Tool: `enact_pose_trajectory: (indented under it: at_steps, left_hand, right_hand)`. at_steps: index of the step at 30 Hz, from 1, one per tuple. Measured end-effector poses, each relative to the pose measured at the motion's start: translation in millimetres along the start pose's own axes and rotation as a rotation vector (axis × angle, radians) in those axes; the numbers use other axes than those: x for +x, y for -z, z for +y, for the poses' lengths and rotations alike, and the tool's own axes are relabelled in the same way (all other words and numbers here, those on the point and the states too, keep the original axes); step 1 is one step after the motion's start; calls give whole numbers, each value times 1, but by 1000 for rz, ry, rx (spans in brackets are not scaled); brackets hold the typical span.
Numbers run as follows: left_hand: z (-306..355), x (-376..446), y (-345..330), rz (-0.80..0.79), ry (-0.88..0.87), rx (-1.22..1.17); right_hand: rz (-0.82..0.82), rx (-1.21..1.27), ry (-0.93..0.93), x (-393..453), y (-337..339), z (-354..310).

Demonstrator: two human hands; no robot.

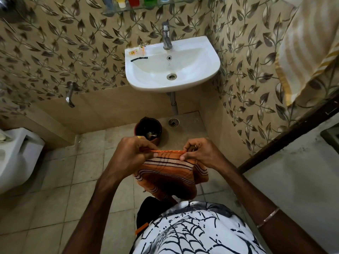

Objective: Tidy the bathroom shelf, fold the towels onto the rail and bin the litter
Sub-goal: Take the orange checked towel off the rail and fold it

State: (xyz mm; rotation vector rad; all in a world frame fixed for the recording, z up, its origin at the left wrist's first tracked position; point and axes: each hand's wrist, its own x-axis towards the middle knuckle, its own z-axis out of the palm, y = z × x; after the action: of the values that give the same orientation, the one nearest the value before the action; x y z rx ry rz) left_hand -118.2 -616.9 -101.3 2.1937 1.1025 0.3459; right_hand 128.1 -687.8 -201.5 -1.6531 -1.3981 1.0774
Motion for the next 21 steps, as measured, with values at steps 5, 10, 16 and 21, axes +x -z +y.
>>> enact_pose_trajectory:
  at_steps: [5, 10, 16, 21]
  left_hand:
    - [0, 4, -3, -59, 57, 158]
    - [17, 14, -30, -231, -24, 278]
    - [20, 23, -38, -221, -79, 263]
    - [24, 18, -38, -166, -223, 289]
  right_hand:
    - [-17, -54, 80, -7, -2, -8]
    - [-29, -83, 214, -9, -7, -20]
    - [-36, -77, 245, -10, -5, -22]
    - [-238, -47, 72, -7, 1, -15]
